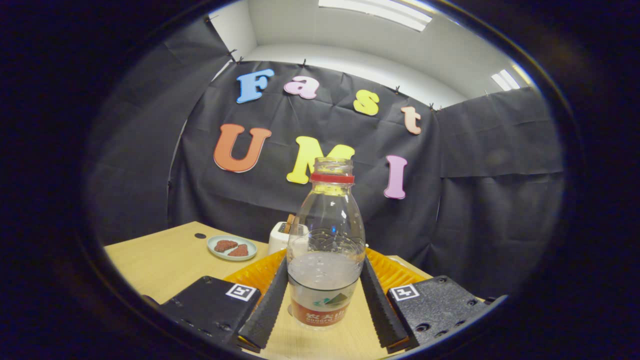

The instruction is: Take the bottle from table, then pour the juice into the cup, finally place the bottle on the coaster

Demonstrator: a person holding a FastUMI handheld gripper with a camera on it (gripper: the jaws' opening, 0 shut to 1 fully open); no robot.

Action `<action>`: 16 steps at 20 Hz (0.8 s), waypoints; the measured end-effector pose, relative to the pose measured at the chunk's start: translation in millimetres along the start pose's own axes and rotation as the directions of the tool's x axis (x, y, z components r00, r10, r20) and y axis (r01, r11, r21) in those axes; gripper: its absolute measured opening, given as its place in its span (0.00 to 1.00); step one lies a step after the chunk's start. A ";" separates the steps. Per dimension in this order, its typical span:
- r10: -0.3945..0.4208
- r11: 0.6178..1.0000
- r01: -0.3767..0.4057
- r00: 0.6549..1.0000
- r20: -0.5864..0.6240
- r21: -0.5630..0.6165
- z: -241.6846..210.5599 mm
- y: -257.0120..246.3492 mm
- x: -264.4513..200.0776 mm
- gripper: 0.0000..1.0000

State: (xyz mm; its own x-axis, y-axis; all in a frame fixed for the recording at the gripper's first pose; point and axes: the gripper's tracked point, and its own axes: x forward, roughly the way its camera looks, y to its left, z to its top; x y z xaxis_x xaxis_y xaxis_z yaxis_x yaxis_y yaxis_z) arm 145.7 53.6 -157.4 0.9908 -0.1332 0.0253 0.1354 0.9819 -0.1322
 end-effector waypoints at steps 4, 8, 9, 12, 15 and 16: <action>0.011 0.999 -0.012 1.000 0.015 0.030 -2.7 0.3 24.9 0.82; 0.040 0.997 -0.039 0.999 -0.020 0.062 -27.6 3.3 58.3 0.82; 0.051 0.996 -0.048 0.998 -0.039 0.077 -36.0 4.6 66.6 0.82; 0.053 0.994 -0.046 0.996 -0.065 0.095 -54.7 1.5 87.2 0.82; 0.027 0.996 -0.020 0.997 -0.078 0.085 -69.1 -4.2 102.8 0.83; 0.028 0.996 -0.021 0.997 -0.074 0.089 -72.4 -3.0 106.4 0.82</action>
State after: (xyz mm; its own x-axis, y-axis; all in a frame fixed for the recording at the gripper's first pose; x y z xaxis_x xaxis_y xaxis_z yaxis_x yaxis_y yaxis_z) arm 251.2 26.7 -226.1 0.9920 -0.1152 -0.0518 0.1129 0.9926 -0.0441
